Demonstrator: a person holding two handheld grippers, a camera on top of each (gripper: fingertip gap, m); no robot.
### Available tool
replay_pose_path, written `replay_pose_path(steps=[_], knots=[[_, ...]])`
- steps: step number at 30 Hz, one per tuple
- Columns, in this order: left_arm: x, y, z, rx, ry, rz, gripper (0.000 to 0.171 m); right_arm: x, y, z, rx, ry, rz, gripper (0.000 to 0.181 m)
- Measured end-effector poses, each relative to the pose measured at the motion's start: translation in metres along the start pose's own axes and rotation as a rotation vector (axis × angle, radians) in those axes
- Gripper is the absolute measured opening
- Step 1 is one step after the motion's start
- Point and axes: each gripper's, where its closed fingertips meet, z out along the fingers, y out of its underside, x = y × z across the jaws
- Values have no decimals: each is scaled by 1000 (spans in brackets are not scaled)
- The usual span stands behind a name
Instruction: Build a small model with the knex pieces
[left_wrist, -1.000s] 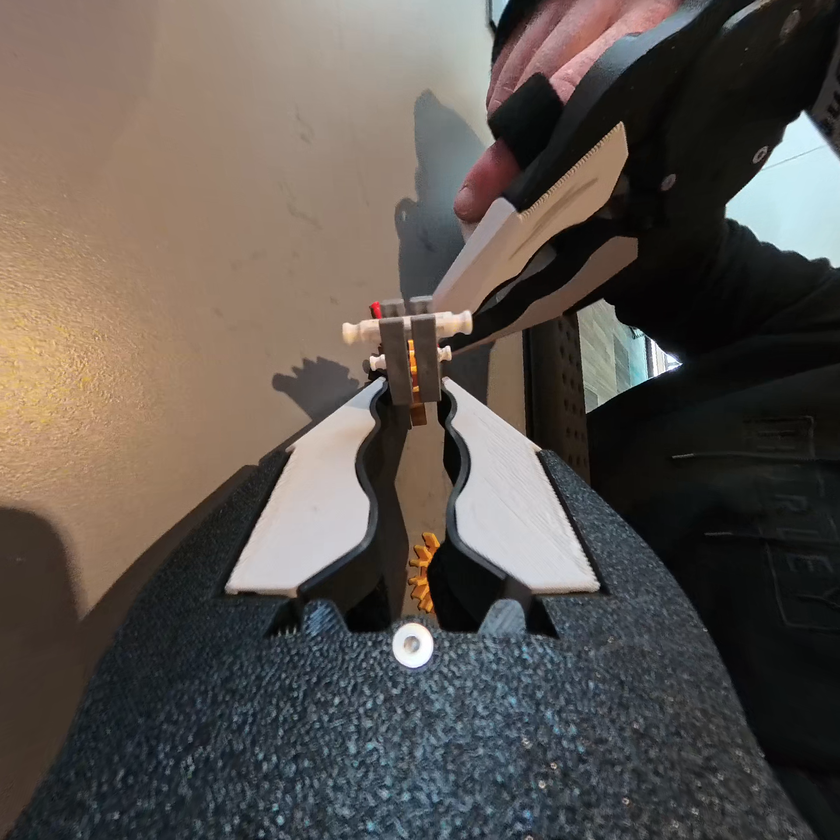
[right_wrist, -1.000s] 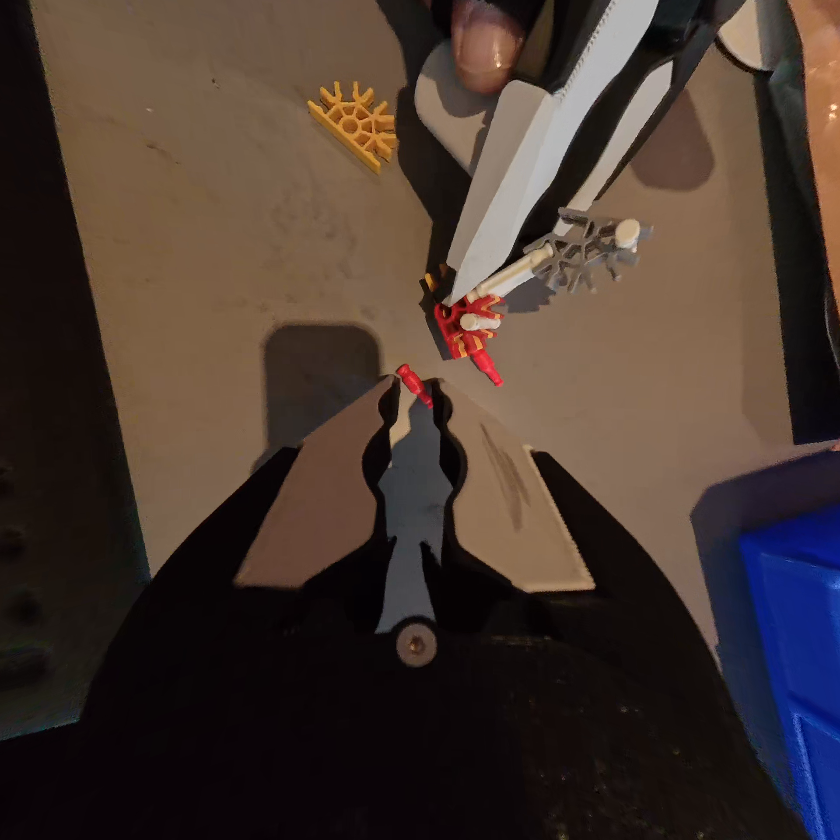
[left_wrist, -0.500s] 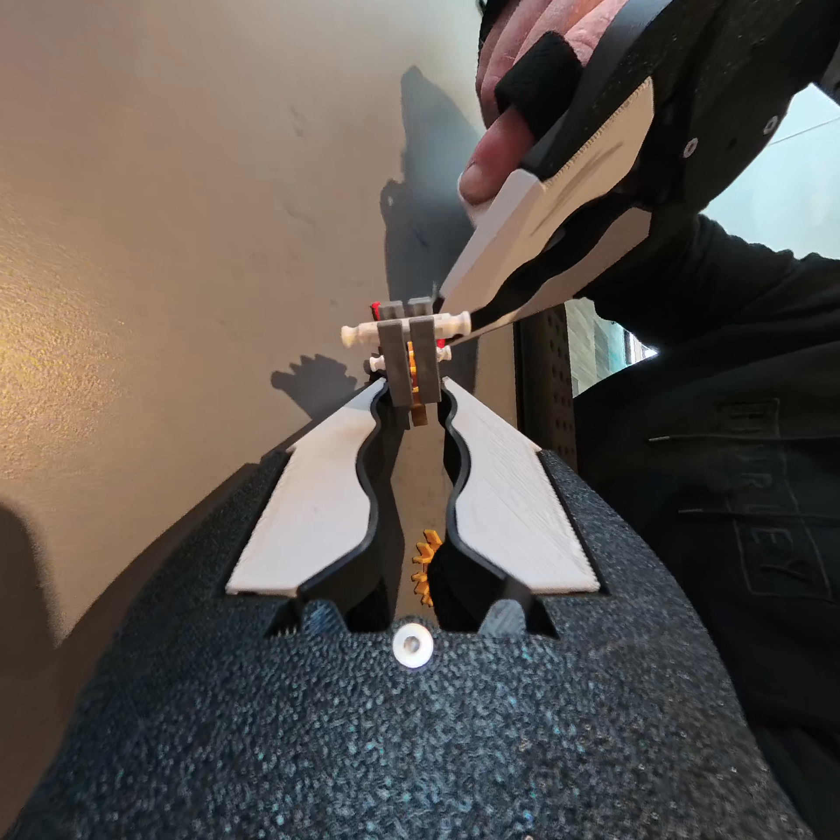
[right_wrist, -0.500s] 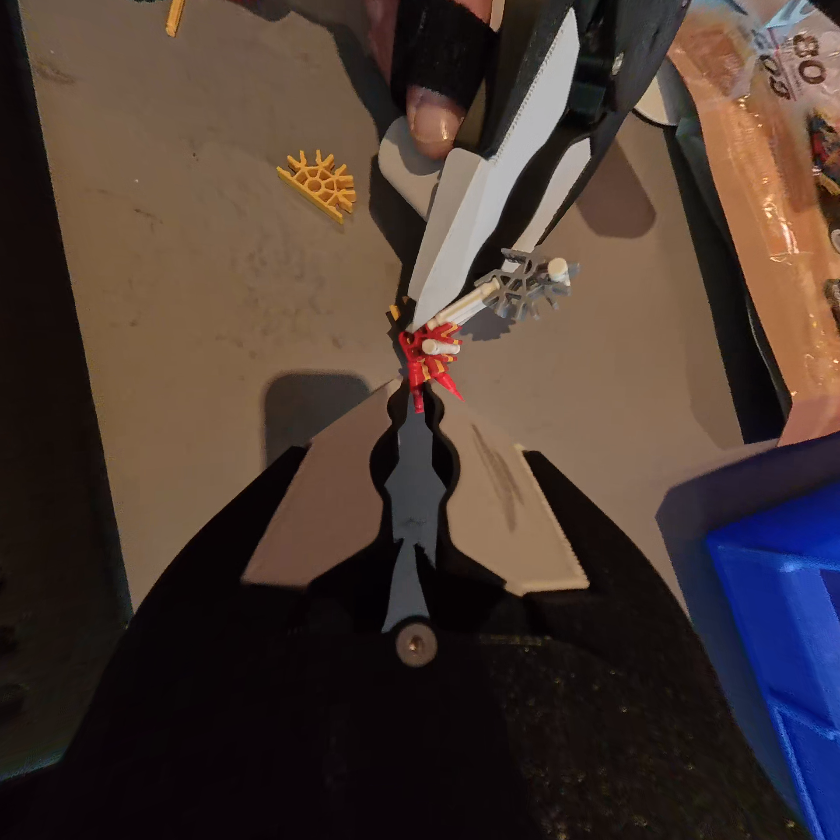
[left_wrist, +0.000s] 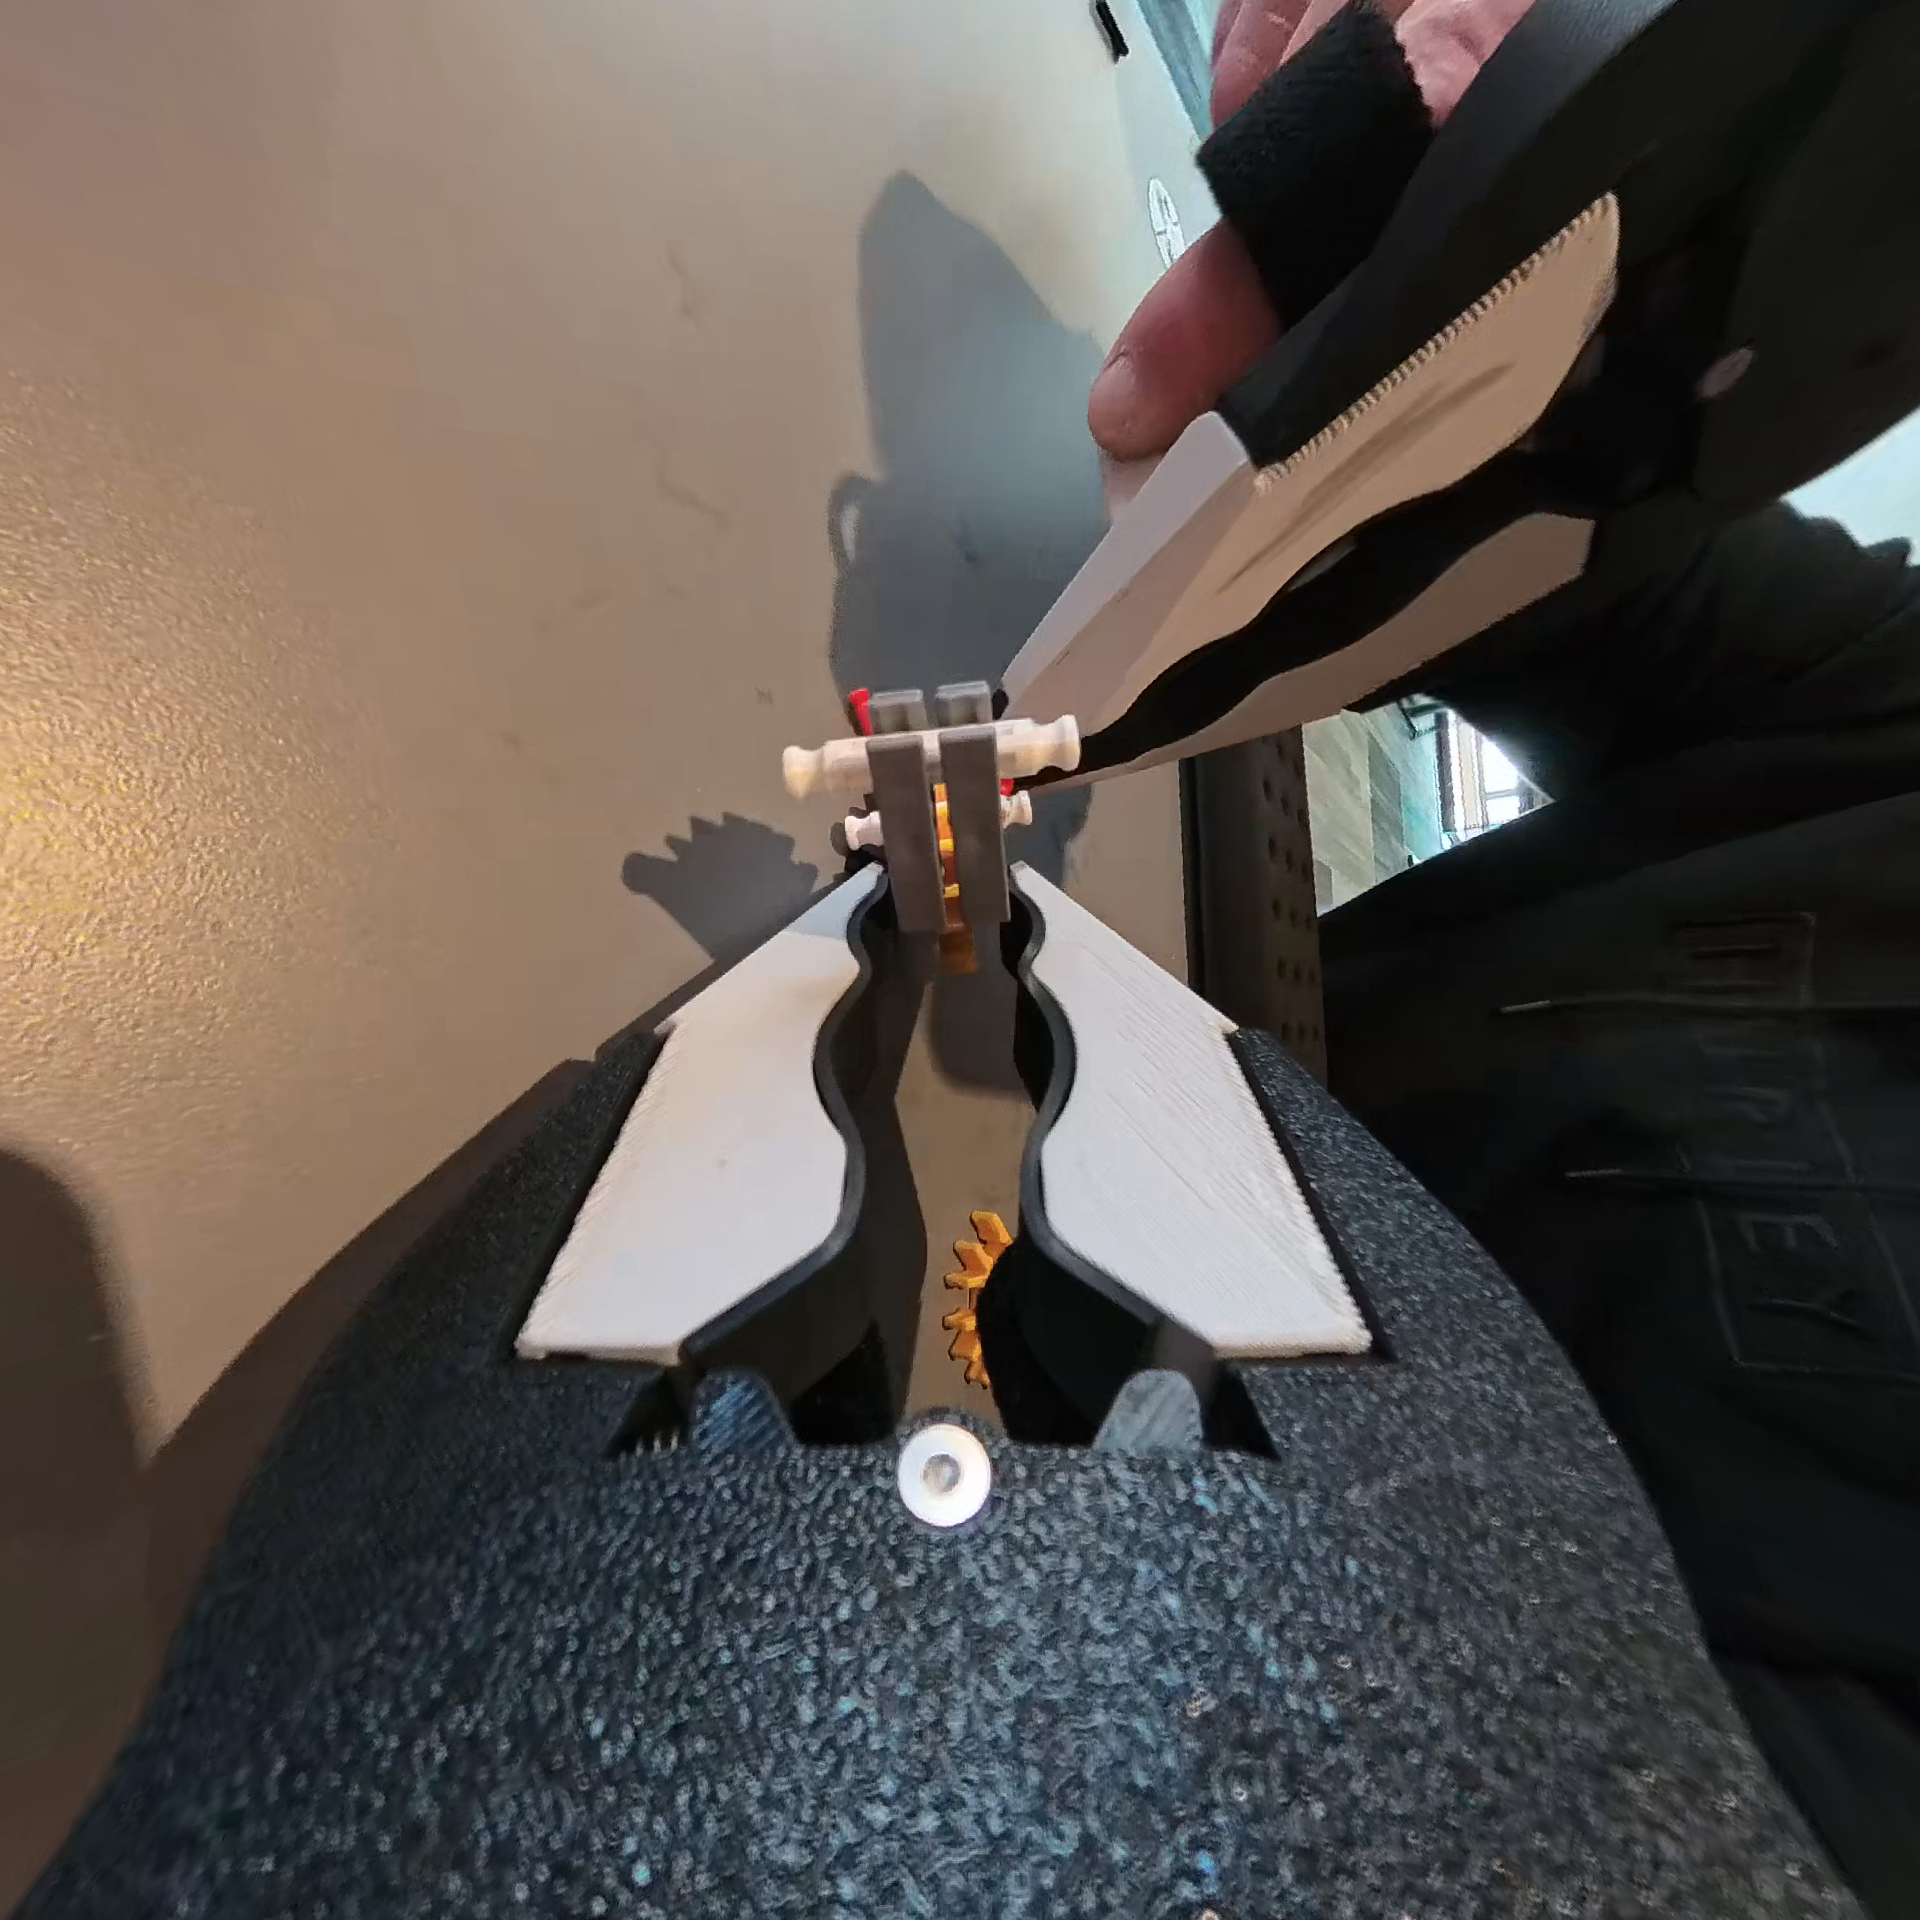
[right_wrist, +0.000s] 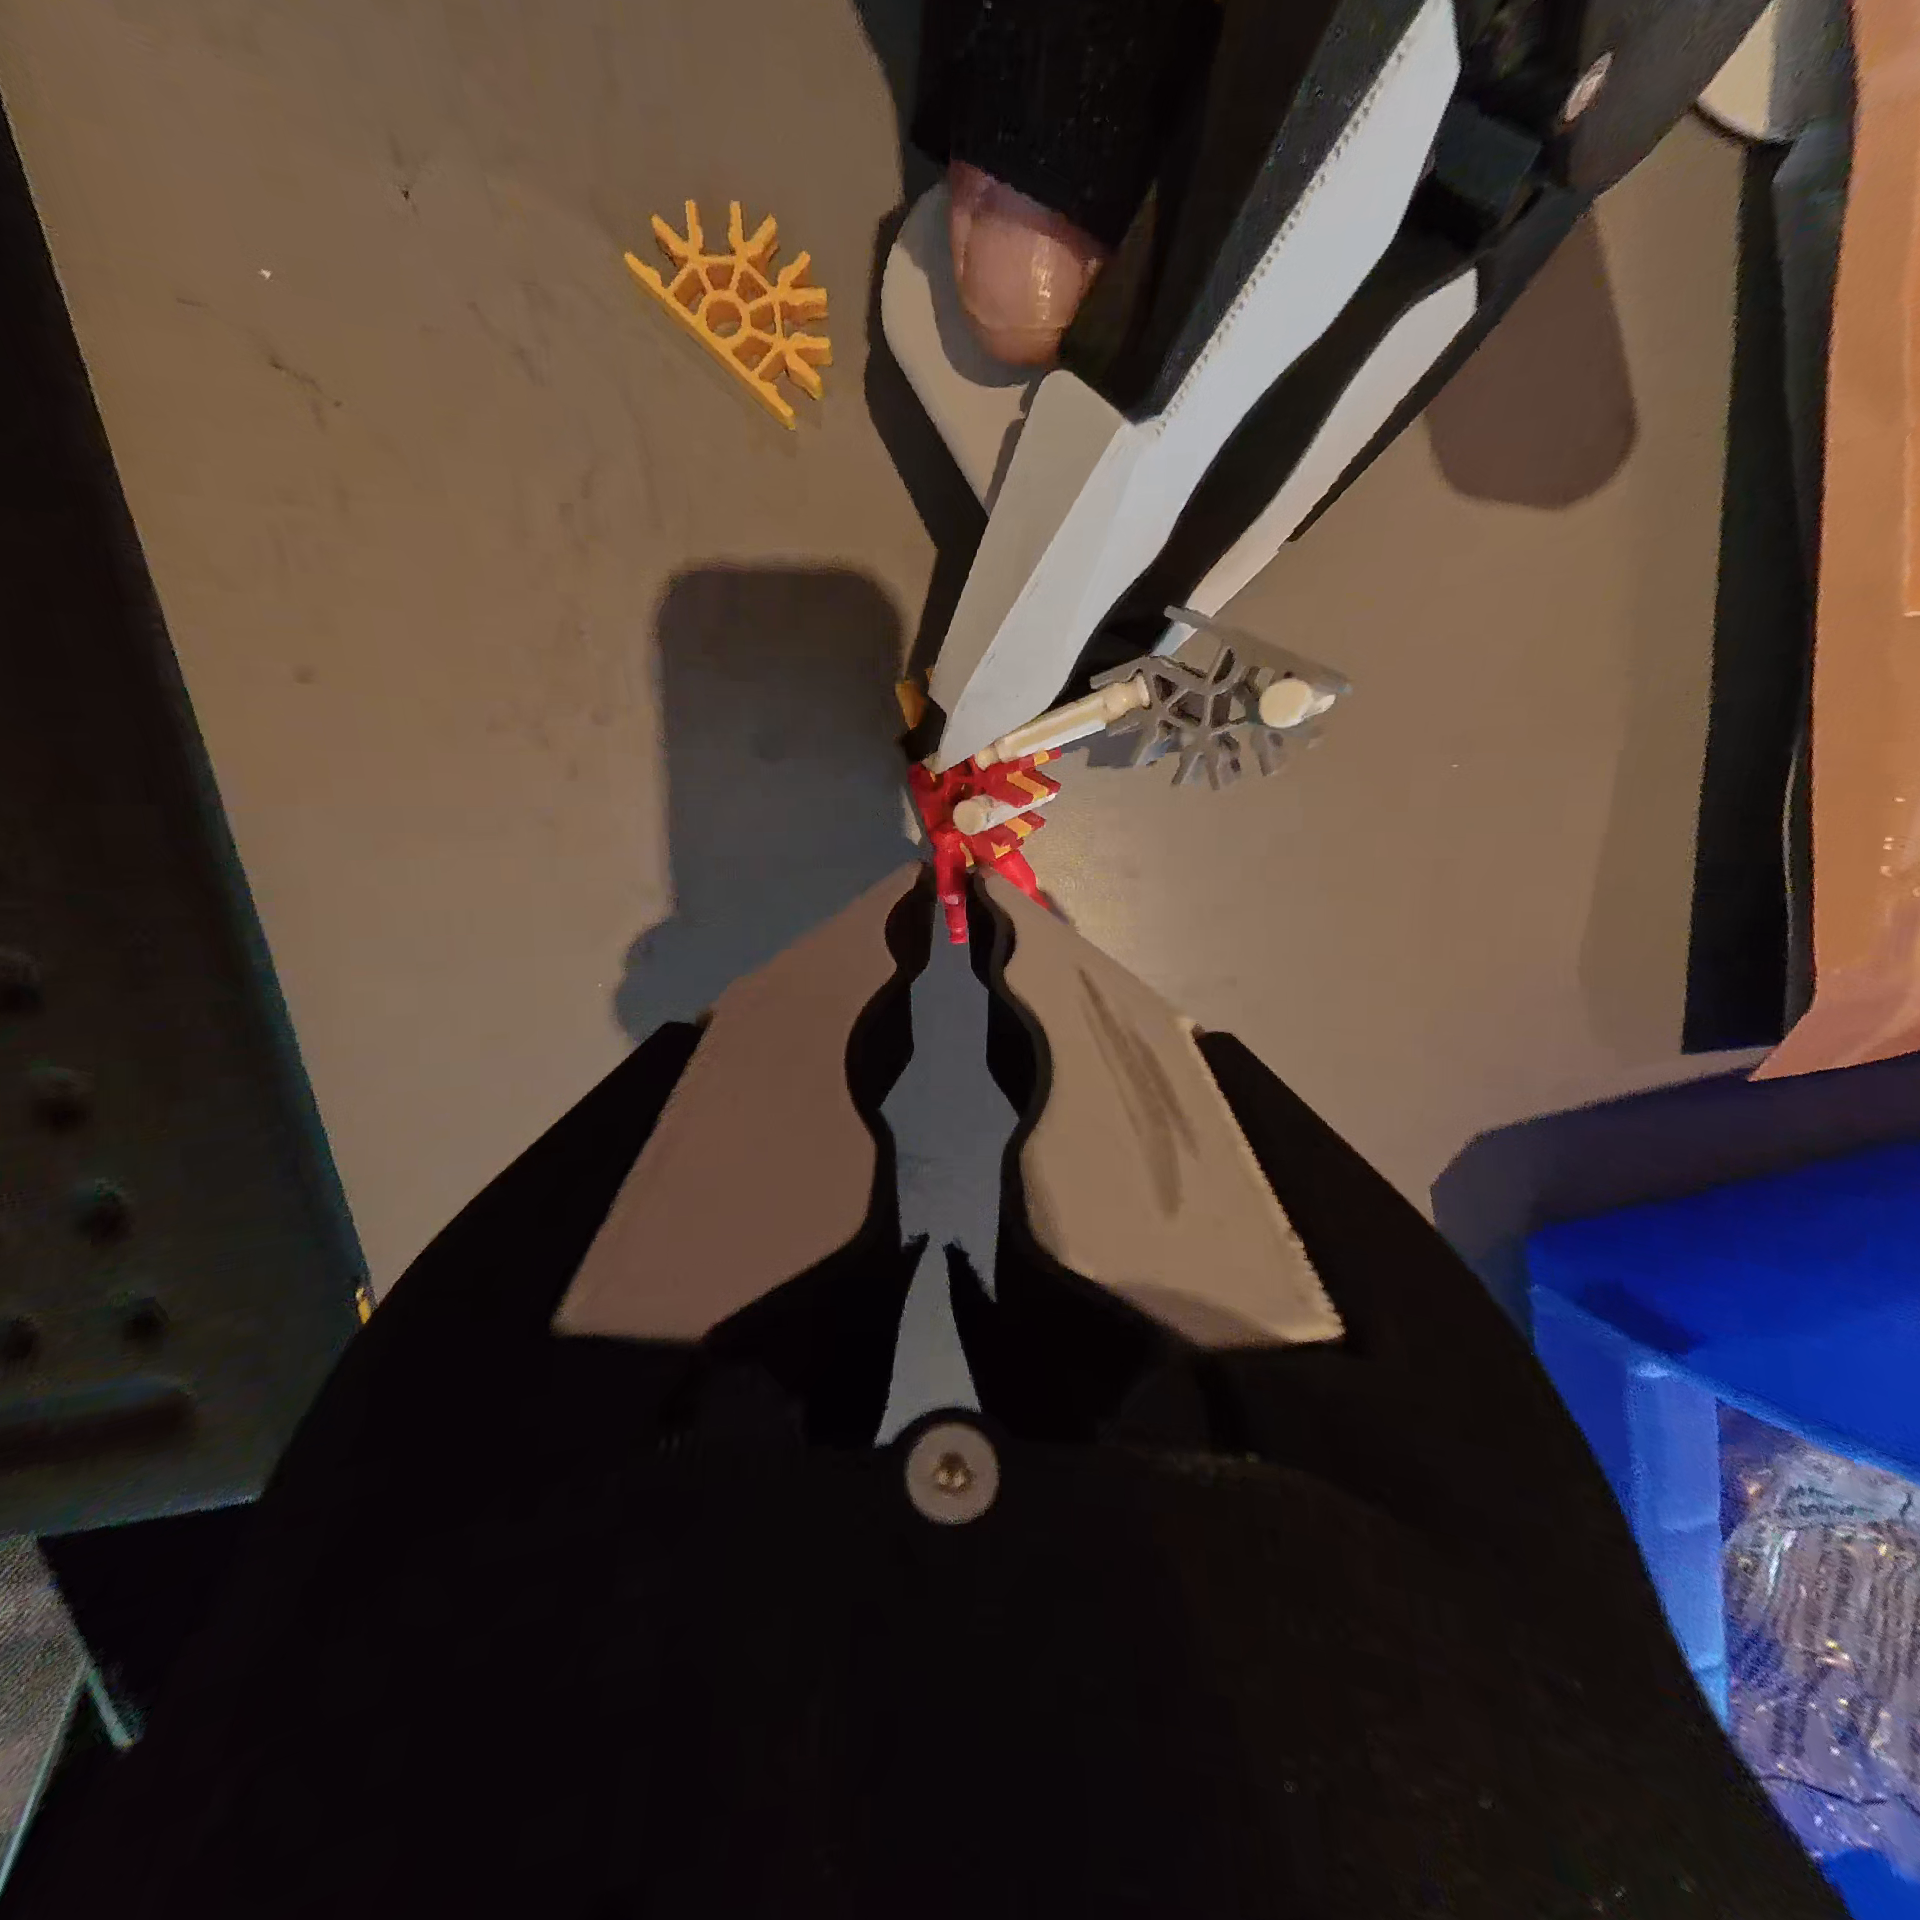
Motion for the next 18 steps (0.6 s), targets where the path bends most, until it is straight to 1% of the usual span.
replay_pose_path(steps=[10,13,18], knots=[[0,0,0,-1,-8,13,17,0,1,2,-202,-155,-68,4],[0,0,0,-1,-7,12,17,1,1,2,-254,-171,-96,4],[0,0,0,1,-9,15,17,1,2,4,-306,-195,-78,5]])
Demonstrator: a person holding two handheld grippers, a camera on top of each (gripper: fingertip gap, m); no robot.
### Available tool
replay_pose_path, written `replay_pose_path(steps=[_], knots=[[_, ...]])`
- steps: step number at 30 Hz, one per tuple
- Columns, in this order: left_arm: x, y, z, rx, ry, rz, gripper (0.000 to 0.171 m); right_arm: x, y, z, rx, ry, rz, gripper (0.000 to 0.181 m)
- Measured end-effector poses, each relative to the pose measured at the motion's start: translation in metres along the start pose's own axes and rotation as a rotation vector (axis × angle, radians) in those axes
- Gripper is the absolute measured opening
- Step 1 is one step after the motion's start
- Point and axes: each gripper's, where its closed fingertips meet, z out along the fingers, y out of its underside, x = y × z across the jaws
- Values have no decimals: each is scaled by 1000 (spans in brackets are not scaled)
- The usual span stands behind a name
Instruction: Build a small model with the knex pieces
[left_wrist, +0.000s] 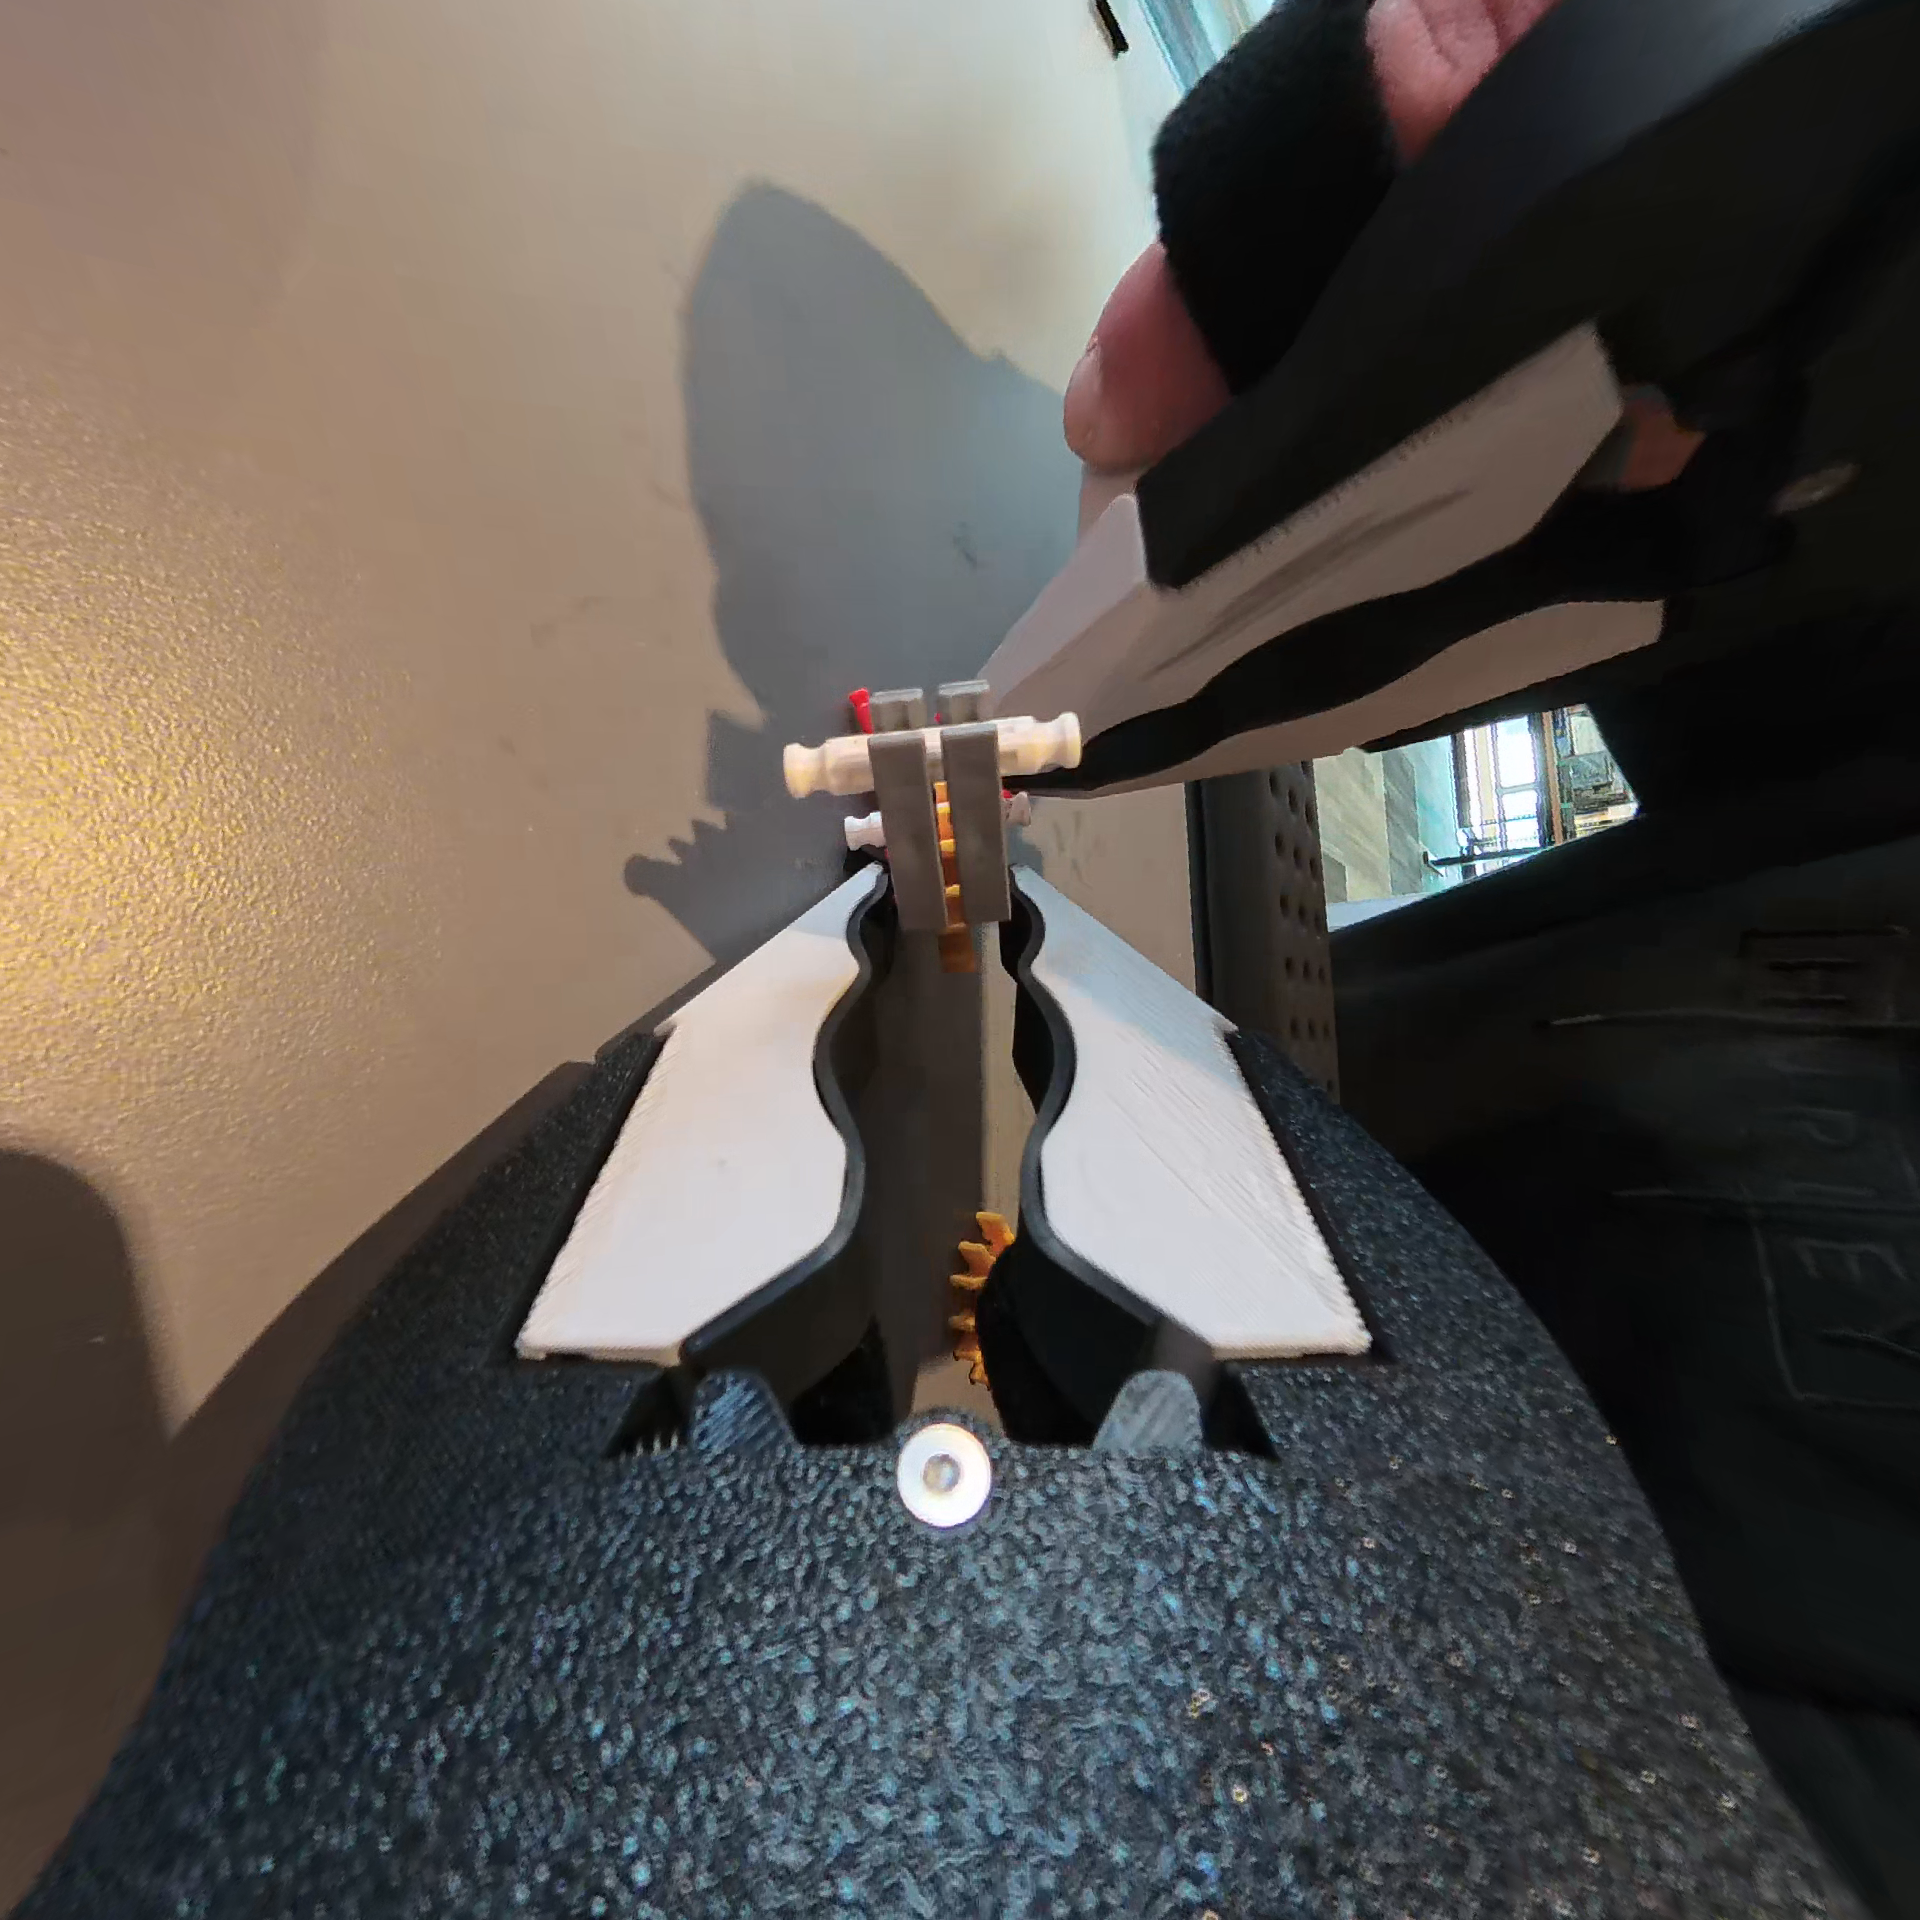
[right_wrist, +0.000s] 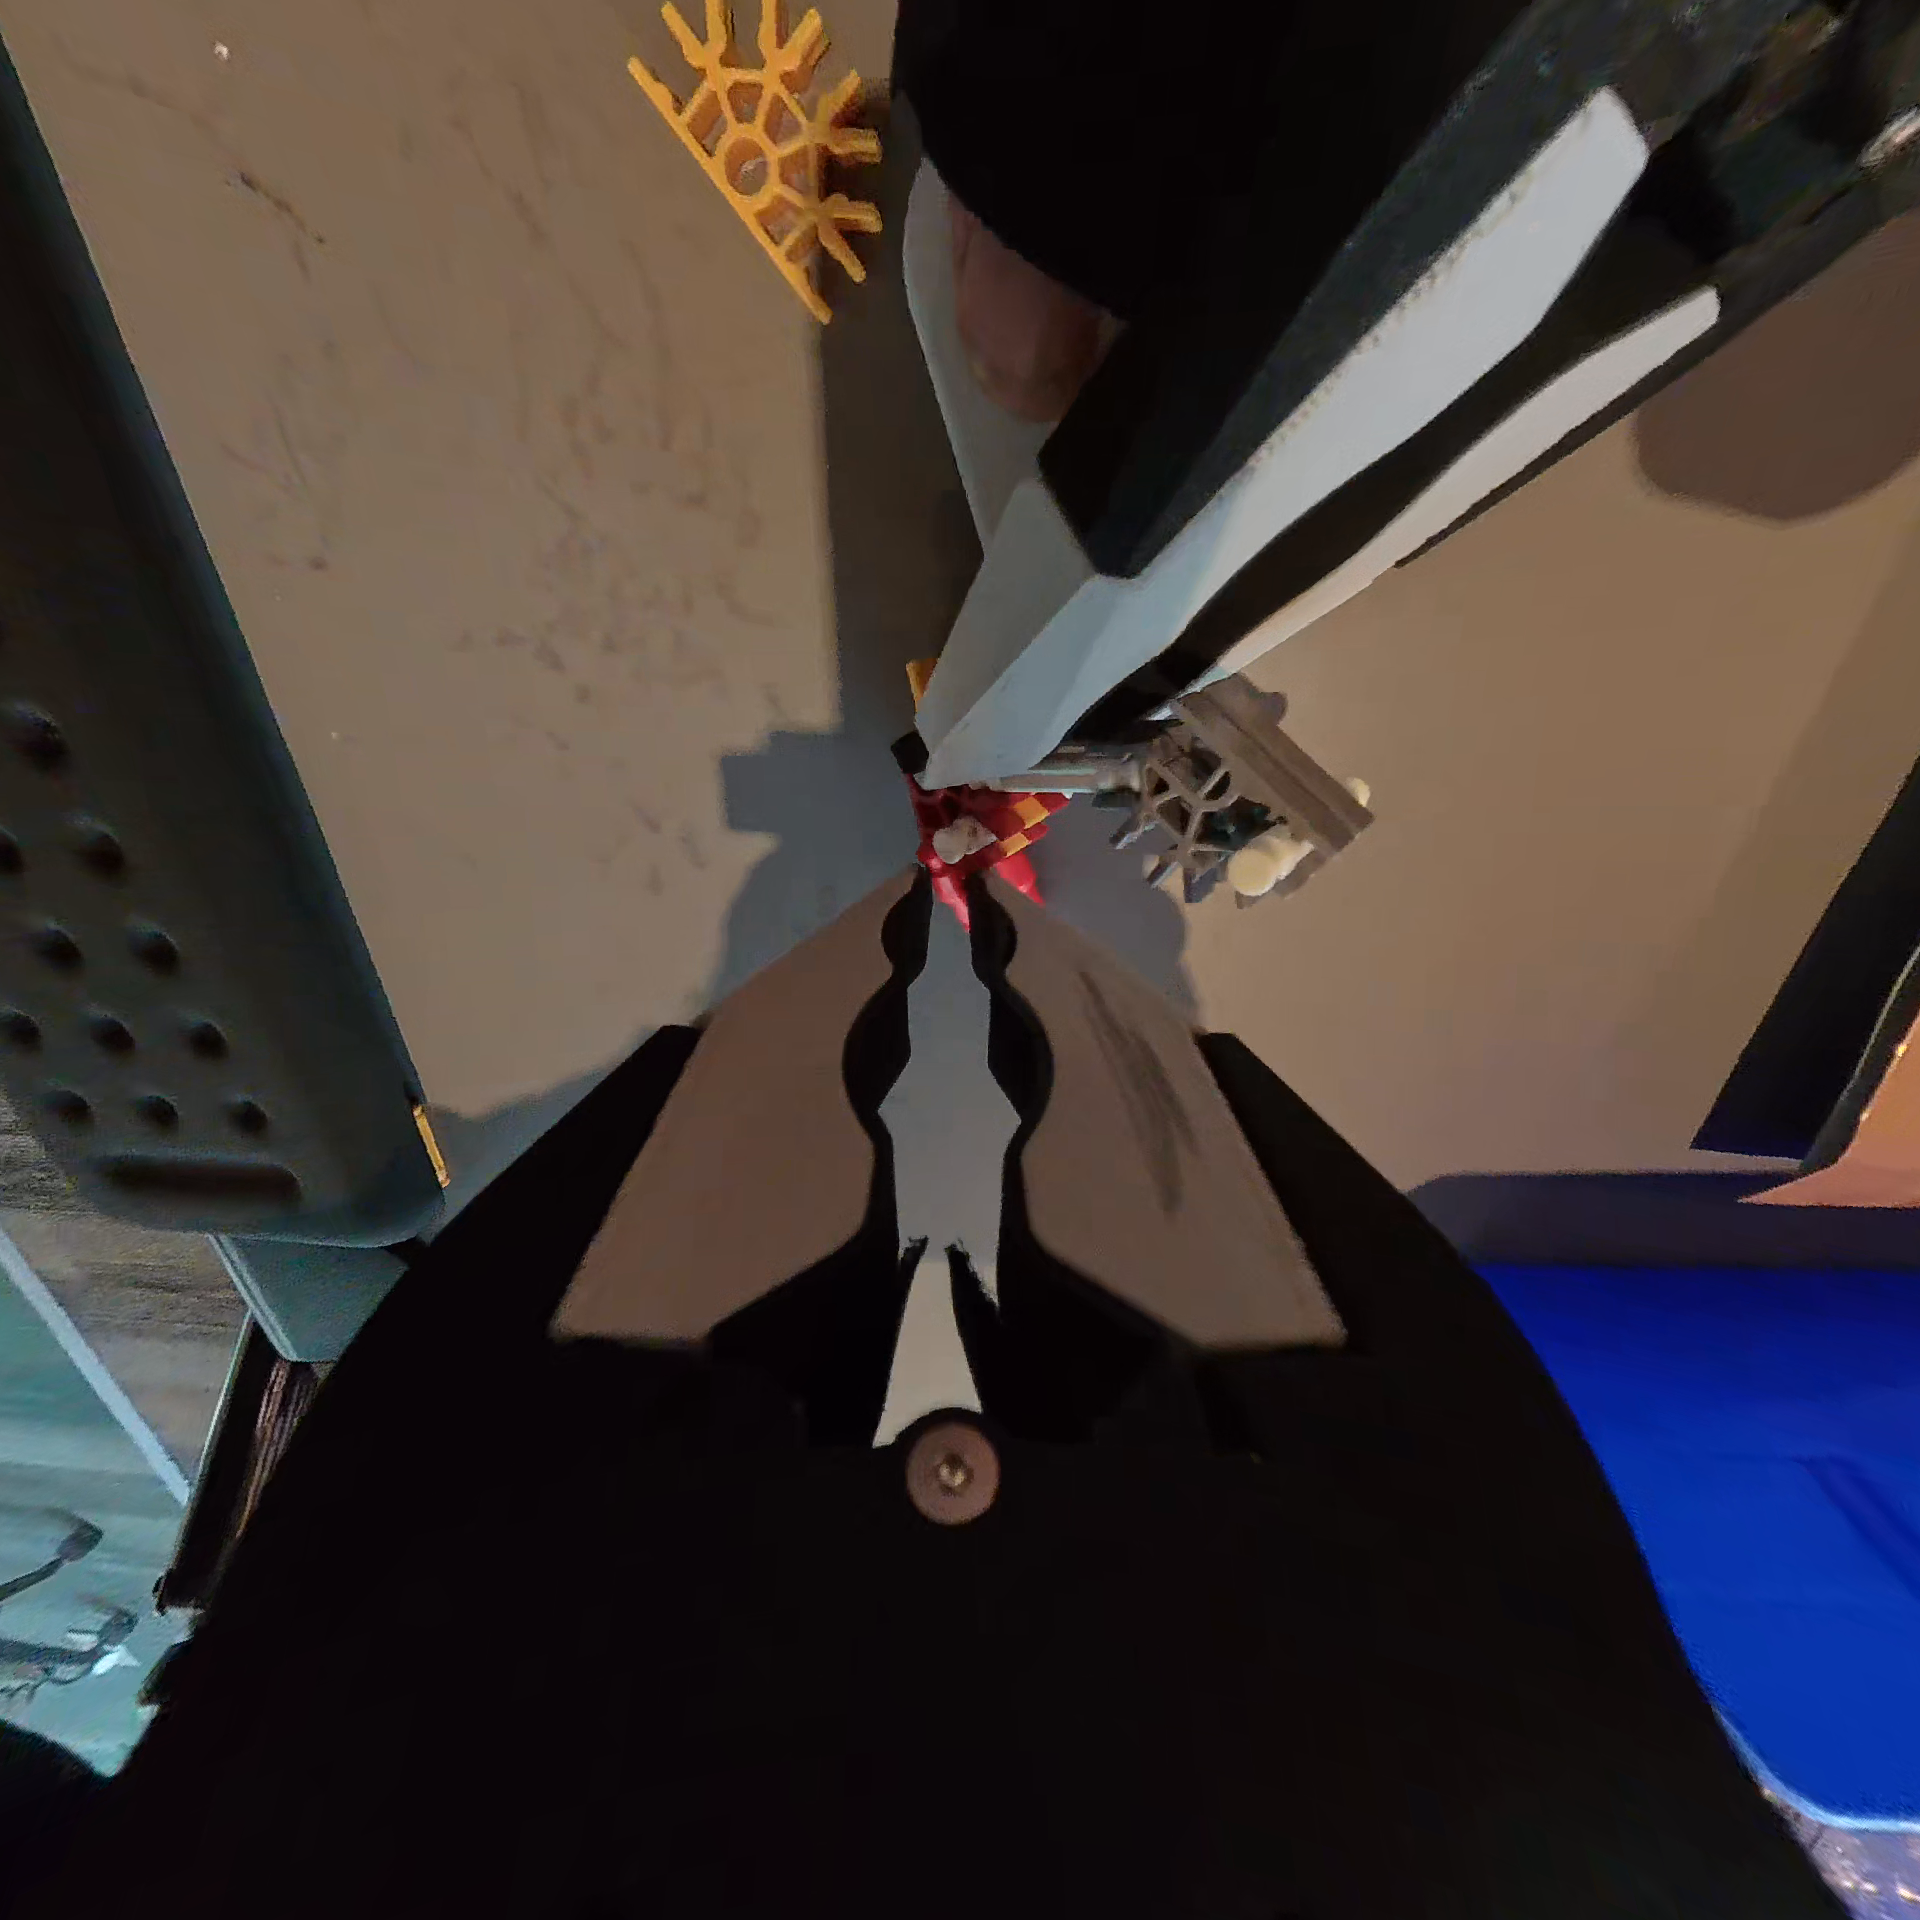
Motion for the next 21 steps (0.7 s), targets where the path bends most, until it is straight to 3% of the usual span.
replay_pose_path(steps=[14,21], knots=[[0,0,0,6,-18,18,17,-1,-3,4,172,-133,366,8],[0,0,1,7,-29,36,17,0,-3,7,258,-173,451,8]])
